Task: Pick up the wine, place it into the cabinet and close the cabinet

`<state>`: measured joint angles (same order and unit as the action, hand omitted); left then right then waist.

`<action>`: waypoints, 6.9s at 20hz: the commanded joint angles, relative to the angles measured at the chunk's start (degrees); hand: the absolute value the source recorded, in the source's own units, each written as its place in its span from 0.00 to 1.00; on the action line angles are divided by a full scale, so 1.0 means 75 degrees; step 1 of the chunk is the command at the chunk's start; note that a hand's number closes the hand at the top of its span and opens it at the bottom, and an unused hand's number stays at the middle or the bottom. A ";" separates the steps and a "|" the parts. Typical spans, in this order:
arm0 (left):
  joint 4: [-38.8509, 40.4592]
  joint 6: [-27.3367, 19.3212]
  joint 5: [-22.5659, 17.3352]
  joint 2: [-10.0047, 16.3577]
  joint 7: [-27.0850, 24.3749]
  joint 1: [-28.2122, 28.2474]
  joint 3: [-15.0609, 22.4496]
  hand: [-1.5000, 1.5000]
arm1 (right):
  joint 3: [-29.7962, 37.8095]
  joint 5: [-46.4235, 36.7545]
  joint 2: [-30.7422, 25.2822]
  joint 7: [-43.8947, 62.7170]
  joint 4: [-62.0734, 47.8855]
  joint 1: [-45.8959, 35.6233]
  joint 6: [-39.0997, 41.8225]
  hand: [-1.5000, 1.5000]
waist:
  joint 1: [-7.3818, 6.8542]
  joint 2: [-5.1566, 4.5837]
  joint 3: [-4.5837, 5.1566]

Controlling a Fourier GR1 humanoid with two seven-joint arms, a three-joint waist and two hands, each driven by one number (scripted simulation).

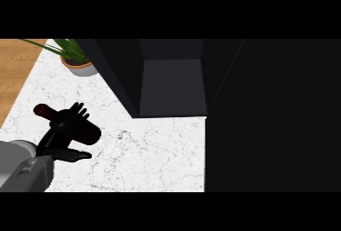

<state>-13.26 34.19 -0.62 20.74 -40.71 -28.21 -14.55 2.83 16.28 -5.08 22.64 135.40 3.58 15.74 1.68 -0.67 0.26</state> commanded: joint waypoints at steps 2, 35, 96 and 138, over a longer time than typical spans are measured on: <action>0.0096 0.1381 -0.0063 0.0323 -0.0745 0.0036 -0.0039 1.00 | -0.0151 -0.0087 0.0096 0.0041 0.0072 0.0004 -0.0058 0.00 | -0.0013 0.0002 0.0002; -0.4690 -0.0929 -0.1139 -0.2499 -0.1377 0.4014 0.0668 1.00 | 0.0510 0.0112 -0.0064 -0.0272 -0.0414 0.0060 0.0120 0.00 | -0.0352 0.0131 -0.0055; -0.5898 -0.9102 -0.4500 -0.2765 0.1026 0.0359 0.6137 1.00 | 0.0069 -0.0453 0.0392 -0.0732 -0.0750 0.0227 0.0314 0.00 | -0.0123 0.0076 -0.0032; -0.0963 -0.6918 -0.7963 -0.2765 0.0144 -0.3049 0.5589 1.00 | 0.0285 -0.0260 0.0241 -0.1068 -0.1392 -0.0065 0.0661 0.00 | 0.0054 0.0023 -0.0031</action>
<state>-21.59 -17.12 -59.07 -0.01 -40.13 -50.26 27.07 5.52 16.05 -3.92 17.35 126.90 2.81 19.88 2.12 -0.65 0.06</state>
